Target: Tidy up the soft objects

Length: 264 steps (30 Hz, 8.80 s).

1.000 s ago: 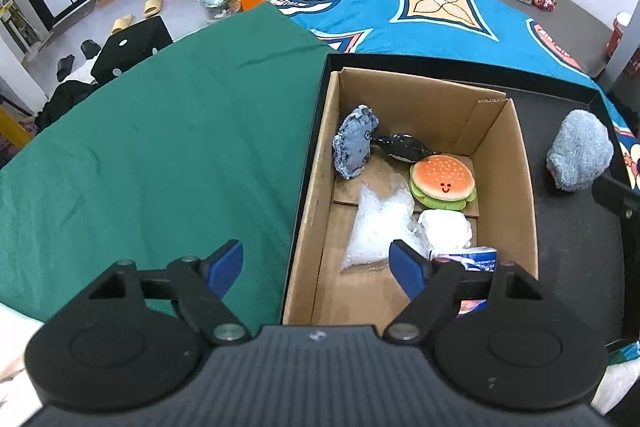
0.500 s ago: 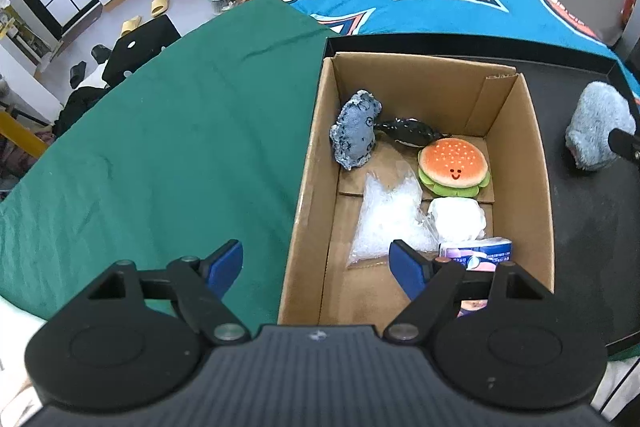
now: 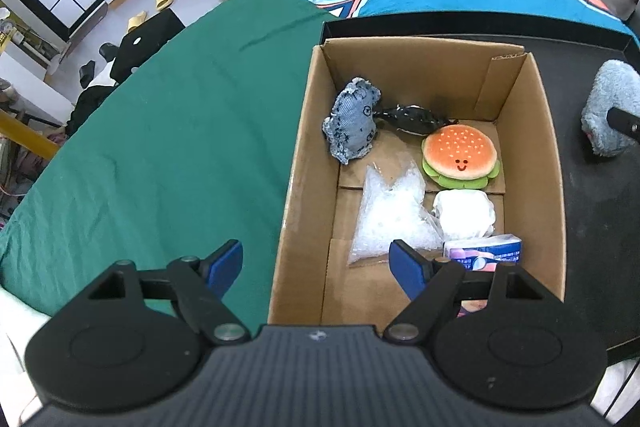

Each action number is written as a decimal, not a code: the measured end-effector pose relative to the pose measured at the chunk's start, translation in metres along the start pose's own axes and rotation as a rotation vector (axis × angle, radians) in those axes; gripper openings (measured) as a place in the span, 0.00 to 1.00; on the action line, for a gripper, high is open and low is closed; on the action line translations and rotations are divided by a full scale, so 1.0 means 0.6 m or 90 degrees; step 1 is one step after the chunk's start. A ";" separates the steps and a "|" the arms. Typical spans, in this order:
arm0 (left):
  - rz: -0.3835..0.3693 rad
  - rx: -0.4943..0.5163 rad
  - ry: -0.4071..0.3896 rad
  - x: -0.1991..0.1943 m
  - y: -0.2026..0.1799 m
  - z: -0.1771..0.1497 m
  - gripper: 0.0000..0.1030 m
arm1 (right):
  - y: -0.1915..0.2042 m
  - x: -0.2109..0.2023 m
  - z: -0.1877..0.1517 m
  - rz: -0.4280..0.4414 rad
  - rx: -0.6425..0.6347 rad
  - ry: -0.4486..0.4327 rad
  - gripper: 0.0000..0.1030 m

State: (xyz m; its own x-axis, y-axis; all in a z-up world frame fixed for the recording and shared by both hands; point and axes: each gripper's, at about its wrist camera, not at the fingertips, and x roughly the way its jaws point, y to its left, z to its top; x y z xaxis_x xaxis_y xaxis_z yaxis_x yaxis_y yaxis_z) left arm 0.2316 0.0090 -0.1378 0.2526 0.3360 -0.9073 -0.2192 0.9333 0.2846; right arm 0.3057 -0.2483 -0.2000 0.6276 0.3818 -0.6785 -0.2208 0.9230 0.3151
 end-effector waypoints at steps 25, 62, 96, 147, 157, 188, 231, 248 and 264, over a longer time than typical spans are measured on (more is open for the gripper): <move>0.000 -0.005 -0.017 -0.017 0.010 -0.009 0.77 | 0.015 -0.056 -0.014 0.014 -0.027 0.017 0.34; -0.090 -0.062 -0.103 -0.042 0.082 -0.048 0.94 | 0.177 -0.199 -0.004 0.041 -0.116 -0.039 0.34; -0.247 -0.134 -0.047 0.025 0.140 -0.056 0.11 | 0.338 -0.148 -0.038 0.089 -0.199 0.024 0.35; -0.161 -0.019 -0.160 -0.219 0.050 -0.105 0.83 | 0.182 -0.360 -0.036 0.012 -0.076 -0.034 1.00; -0.145 -0.022 -0.190 -0.291 0.050 -0.142 0.88 | 0.174 -0.414 -0.043 0.006 -0.065 -0.044 1.00; -0.126 -0.037 -0.308 -0.464 0.066 -0.274 0.97 | 0.141 -0.579 -0.076 -0.046 -0.016 -0.110 1.00; -0.109 -0.065 -0.340 -0.506 0.101 -0.368 1.00 | 0.171 -0.659 -0.126 -0.042 -0.058 -0.131 1.00; -0.116 -0.056 -0.333 -0.507 0.100 -0.366 1.00 | 0.173 -0.656 -0.125 -0.047 -0.062 -0.130 1.00; -0.122 -0.044 -0.335 -0.514 0.097 -0.367 1.00 | 0.183 -0.654 -0.125 -0.053 -0.073 -0.127 1.00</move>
State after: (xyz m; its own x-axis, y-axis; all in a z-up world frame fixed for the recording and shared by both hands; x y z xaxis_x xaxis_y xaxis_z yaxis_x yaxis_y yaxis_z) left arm -0.0667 -0.0683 0.0901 0.7257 0.1956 -0.6597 -0.1794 0.9794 0.0930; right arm -0.0209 -0.2935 0.0513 0.7795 0.2972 -0.5513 -0.2376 0.9548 0.1787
